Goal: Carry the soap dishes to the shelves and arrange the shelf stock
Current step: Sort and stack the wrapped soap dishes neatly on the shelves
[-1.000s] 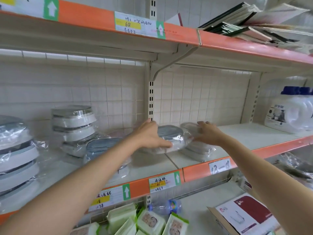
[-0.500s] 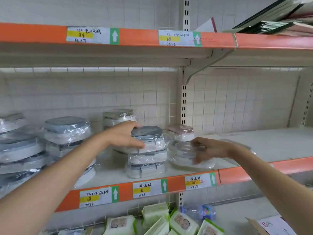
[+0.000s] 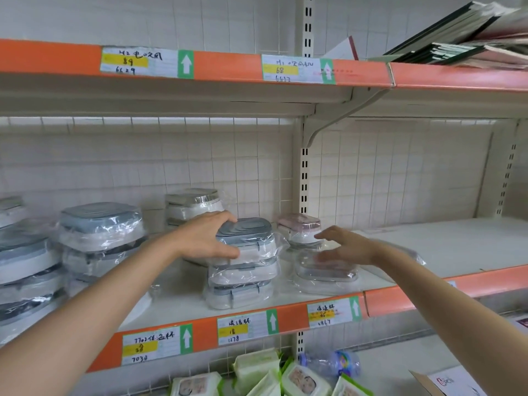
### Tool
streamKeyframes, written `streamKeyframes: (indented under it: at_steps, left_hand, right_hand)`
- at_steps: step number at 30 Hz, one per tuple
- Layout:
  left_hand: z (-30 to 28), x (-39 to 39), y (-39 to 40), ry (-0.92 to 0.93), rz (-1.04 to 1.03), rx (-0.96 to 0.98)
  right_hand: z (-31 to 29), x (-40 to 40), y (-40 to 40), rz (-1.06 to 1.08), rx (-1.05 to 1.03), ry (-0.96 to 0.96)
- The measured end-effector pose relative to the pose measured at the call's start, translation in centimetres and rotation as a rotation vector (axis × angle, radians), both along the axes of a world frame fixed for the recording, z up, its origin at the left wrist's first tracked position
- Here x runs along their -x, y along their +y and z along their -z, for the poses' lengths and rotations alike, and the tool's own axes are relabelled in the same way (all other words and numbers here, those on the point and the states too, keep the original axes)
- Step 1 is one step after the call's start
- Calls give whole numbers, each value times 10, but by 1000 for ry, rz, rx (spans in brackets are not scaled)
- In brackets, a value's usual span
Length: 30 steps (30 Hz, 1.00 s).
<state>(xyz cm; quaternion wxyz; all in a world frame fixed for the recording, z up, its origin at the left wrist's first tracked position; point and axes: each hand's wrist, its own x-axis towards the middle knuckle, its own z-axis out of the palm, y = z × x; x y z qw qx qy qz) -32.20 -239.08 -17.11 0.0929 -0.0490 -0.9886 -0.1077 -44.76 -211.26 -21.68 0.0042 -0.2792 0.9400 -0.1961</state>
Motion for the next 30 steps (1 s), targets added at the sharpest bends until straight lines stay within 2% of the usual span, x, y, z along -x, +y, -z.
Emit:
streamKeyframes:
  at_steps: [4, 8, 13, 18, 24, 30]
  left_hand:
    - [-10, -2, -2, -44, -3, 45]
    - [-15, 4, -3, -90, -7, 101]
    - [-20, 12, 1, -131, 5, 92]
    - [-32, 20, 4, -86, -46, 35]
    - [-35, 23, 1, -86, 48, 189]
    - [-47, 30, -4, -206, 59, 259]
  right_hand:
    - [-2, 19, -17, 19, 57, 147]
    - [-12, 38, -33, 64, 79, 193]
    - [-17, 69, -74, -1, -1, 177]
    - [-19, 90, -117, -116, -134, 185]
    - [-26, 112, -135, -172, -217, 160]
    - [-33, 130, -149, -160, -351, 57]
